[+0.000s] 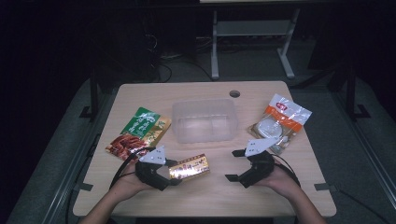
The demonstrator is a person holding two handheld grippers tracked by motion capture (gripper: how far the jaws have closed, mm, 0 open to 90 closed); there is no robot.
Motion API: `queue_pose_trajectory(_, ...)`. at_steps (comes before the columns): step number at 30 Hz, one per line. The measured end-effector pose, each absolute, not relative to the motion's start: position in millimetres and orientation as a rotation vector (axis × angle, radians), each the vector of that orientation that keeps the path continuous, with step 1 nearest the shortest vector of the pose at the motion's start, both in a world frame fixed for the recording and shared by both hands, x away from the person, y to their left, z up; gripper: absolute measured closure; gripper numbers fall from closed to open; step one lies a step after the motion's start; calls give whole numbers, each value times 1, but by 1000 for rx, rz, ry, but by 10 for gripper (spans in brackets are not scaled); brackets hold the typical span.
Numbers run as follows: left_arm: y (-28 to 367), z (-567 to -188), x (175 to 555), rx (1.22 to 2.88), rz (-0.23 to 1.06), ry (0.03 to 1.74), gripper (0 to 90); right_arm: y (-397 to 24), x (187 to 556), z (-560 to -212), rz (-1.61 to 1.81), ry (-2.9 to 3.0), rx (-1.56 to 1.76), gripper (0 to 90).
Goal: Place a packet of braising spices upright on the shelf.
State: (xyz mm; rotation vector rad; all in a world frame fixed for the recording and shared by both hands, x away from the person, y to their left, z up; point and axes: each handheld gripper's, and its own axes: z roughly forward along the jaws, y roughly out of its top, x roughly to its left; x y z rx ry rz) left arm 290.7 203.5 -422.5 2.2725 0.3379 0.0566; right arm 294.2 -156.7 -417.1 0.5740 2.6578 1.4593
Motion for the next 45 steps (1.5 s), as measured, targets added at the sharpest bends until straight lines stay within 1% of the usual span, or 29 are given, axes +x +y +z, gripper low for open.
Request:
queue_pose_trajectory(6,207,-416,288,2258,83,338,318,-137,304,-409,1486,2684,461,98)
queue_pose_trajectory(18,213,-414,289,2244,90,355,318,-101,320,-392,1517,2726,265,61)
queue_pose_trajectory(22,214,-413,290,2241,91,338,319,-95,326,-393,1591,2734,237,58)
queue_pose_trajectory(27,212,-413,289,2244,69,307,318,-93,325,-397,1600,2772,198,39)
queue_pose_trajectory(32,210,-411,287,2227,57,271,319,-94,323,-397,1566,2799,167,66)
queue_pose_trajectory(37,208,-409,284,2210,36,249,319,-88,321,-400,1554,2834,159,70)
queue_pose_trajectory(39,207,-408,283,2204,29,238,319,-87,321,-401,1563,2840,156,125)
queue_pose_trajectory(45,207,-407,283,2179,14,222,319,-86,320,-403,1553,2847,128,162)
